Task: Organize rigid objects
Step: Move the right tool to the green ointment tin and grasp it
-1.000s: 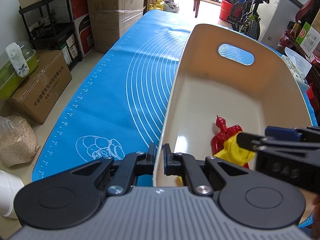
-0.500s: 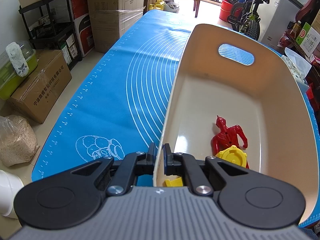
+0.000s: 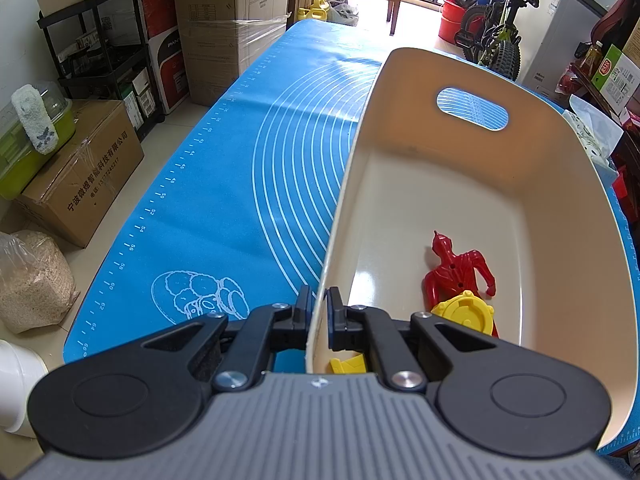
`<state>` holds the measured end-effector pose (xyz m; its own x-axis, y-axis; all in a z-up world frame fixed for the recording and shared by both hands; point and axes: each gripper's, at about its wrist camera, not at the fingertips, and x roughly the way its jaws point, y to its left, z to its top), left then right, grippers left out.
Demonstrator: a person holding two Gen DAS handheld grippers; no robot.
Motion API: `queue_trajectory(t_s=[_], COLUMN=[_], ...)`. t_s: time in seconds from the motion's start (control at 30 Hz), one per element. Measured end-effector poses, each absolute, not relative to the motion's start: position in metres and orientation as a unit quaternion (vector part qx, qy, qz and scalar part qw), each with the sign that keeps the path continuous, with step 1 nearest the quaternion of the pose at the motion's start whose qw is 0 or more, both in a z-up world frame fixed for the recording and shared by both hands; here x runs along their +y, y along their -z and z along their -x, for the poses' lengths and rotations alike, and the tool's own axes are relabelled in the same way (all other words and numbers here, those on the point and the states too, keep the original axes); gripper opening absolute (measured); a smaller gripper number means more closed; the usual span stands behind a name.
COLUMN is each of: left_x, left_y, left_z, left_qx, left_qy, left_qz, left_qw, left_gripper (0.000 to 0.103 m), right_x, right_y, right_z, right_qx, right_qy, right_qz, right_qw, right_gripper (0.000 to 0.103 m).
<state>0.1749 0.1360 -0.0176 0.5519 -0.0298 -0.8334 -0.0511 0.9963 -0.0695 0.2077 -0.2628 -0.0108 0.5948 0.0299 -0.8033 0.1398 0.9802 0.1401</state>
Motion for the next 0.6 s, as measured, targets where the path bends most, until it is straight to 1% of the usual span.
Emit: queue_trajectory(t_s=[0.27,0.6], left_x=[0.136,0.136], left_y=[0.018,0.018], left_z=[-0.175,-0.175], left_qx=[0.473,0.473], left_qy=[-0.006,-0.006], left_qz=[0.043,0.043], left_qw=[0.88,0.88], left_gripper=[0.009,0.009], right_x=[-0.272,-0.269], right_y=[0.054,0.068], right_z=[-0.216,-0.232], right_qx=[0.475,0.475], right_qy=[0.032,0.045], right_qz=[-0.103,-0.075], right_qw=[0.874,0.875], right_gripper=[0.073,0.072])
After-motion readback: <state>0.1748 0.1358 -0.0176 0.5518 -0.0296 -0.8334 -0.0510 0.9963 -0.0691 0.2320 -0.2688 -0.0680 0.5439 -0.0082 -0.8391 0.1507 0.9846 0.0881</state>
